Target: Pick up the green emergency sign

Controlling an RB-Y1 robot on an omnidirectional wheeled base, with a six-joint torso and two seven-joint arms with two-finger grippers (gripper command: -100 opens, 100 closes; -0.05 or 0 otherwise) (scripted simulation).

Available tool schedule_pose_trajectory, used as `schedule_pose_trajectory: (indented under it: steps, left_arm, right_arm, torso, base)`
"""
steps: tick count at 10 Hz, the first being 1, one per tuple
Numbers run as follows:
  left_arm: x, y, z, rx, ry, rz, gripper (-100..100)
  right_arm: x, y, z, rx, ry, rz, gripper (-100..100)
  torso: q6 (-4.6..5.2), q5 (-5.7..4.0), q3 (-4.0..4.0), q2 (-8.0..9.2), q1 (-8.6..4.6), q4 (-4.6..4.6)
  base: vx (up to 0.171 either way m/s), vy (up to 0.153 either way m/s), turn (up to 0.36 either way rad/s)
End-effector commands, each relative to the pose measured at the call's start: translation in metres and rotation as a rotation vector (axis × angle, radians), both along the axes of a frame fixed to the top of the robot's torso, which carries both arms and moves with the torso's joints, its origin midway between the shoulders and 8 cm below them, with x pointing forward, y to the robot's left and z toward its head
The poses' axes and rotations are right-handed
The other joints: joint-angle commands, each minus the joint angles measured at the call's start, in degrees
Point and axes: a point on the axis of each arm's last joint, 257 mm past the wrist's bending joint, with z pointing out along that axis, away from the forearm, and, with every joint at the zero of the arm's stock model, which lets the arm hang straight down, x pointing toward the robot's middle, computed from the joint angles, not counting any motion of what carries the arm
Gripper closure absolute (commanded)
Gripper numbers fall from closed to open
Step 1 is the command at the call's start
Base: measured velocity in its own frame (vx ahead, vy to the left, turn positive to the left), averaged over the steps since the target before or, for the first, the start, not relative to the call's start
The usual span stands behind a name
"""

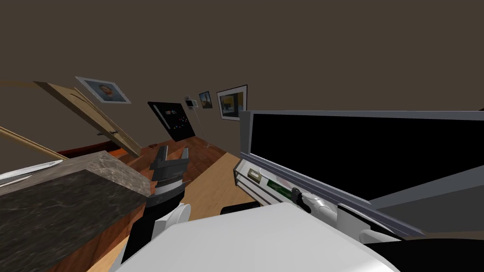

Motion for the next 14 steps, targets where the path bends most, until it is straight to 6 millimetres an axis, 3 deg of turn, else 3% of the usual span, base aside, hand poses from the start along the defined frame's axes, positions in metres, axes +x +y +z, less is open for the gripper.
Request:
schedule_pose_trajectory:
  steps: [1,2,3,6,7,9,11,12,13,14]
  left_arm:
    - [0.000,0.000,0.000,0.000,0.000,0.000,0]
    - [0.000,0.000,0.000,0.000,0.000,0.000,0]
    - [0.000,0.000,0.000,0.000,0.000,0.000,0]
    - [0.000,0.000,0.000,0.000,0.000,0.000,0]
    - [0.000,0.000,0.000,0.000,0.000,0.000,0]
    - [0.000,0.000,0.000,0.000,0.000,0.000,0]
    - [0.000,0.000,0.000,0.000,0.000,0.000,0]
    - [0.000,0.000,0.000,0.000,0.000,0.000,0]
    - [0.000,0.000,0.000,0.000,0.000,0.000,0]
    - [0.000,0.000,0.000,0.000,0.000,0.000,0]
  right_arm:
    - [0.000,0.000,0.000,0.000,0.000,0.000,100]
    - [0.000,0.000,0.000,0.000,0.001,0.000,0]
    - [-0.017,-0.004,-0.002,0.010,0.000,-0.037,100]
    - [-0.017,-0.004,-0.002,0.010,0.000,-0.037,100]
    - [-0.034,-0.009,-0.004,0.018,-0.002,-0.077,100]
    - [-0.039,-0.010,-0.005,0.018,0.004,-0.079,100]
    - [-0.062,-0.019,-0.002,0.028,-0.015,-0.146,100]
    - [-0.082,-0.021,-0.006,0.026,0.009,-0.160,100]
    - [-0.089,-0.007,-0.014,0.037,0.040,-0.117,100]
    - [-0.090,-0.012,-0.012,0.031,0.038,-0.127,100]
  torso:
    - [0.00,0.00,0.00,0.00,0.00,0.00]
    - [-0.01,-0.01,0.00,-0.01,-0.02,0.01]
    - [-0.01,-0.02,-0.01,-0.02,-0.04,0.01]
    - [-0.10,-0.24,-0.04,-0.08,-0.12,0.01]
    - [-0.08,-0.24,-0.04,-0.11,-0.13,0.02]
    - [-0.16,-0.32,-0.02,-0.09,-0.16,0.06]
    - [-0.13,-0.37,-0.01,-0.07,-0.24,0.05]
    - [-0.22,-0.36,0.03,-0.05,-0.21,0.11]
    - [-0.04,-0.34,0.02,-0.01,-0.22,0.05]
    - [0.12,-0.55,-0.05,0.00,-0.33,-0.10]
  base:
    - [0.000,0.000,0.000]
    - [0.000,0.000,0.000]
    - [-0.018,0.005,0.319]
    - [-0.009,0.002,0.031]
    - [-0.011,0.010,0.259]
    - [-0.008,0.002,0.082]
    - [-0.021,0.013,0.309]
    - [-0.014,0.006,0.189]
    - [0.000,0.000,0.000]
    - [0.005,0.003,-0.030]
